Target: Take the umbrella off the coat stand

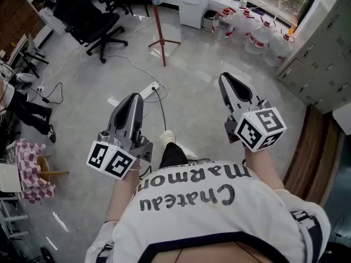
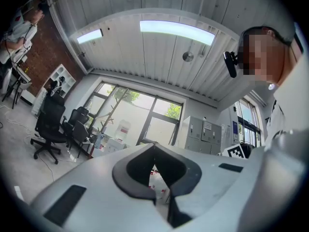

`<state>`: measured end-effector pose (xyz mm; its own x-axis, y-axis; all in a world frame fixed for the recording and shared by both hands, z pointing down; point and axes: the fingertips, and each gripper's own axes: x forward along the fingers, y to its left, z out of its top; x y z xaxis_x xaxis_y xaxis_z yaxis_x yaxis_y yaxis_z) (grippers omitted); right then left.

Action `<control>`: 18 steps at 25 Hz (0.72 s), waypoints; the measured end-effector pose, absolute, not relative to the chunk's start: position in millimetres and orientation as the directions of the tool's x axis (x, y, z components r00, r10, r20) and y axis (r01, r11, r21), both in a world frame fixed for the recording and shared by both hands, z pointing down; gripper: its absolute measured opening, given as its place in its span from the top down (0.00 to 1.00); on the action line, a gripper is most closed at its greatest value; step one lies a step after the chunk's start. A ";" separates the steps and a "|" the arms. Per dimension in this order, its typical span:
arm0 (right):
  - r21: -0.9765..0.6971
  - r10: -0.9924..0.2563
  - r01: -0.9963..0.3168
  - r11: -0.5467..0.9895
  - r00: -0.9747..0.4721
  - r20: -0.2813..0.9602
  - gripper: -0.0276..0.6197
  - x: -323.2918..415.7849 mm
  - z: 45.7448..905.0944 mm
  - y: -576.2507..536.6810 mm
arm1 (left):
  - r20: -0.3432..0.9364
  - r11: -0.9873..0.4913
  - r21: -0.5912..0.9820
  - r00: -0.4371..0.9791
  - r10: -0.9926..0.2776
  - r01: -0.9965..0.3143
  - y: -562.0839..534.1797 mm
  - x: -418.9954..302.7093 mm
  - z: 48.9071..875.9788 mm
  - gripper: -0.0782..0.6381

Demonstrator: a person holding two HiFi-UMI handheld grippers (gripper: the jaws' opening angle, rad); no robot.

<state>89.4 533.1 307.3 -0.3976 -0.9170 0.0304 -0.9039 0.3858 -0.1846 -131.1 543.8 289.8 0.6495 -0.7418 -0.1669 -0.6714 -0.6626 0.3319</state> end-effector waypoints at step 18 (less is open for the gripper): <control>-0.121 -0.924 -0.919 0.375 -0.381 0.027 0.89 60.1 288.2 346.5 | -0.173 -0.718 0.311 0.706 -0.687 -0.622 332.8 -137.2 270.9 0.86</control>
<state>60.1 346.5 288.2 -0.3809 -0.9242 0.0272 -0.9190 0.3752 -0.1210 -137.2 332.8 270.9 0.7060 -0.6868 -0.1728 -0.6225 -0.7181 0.3111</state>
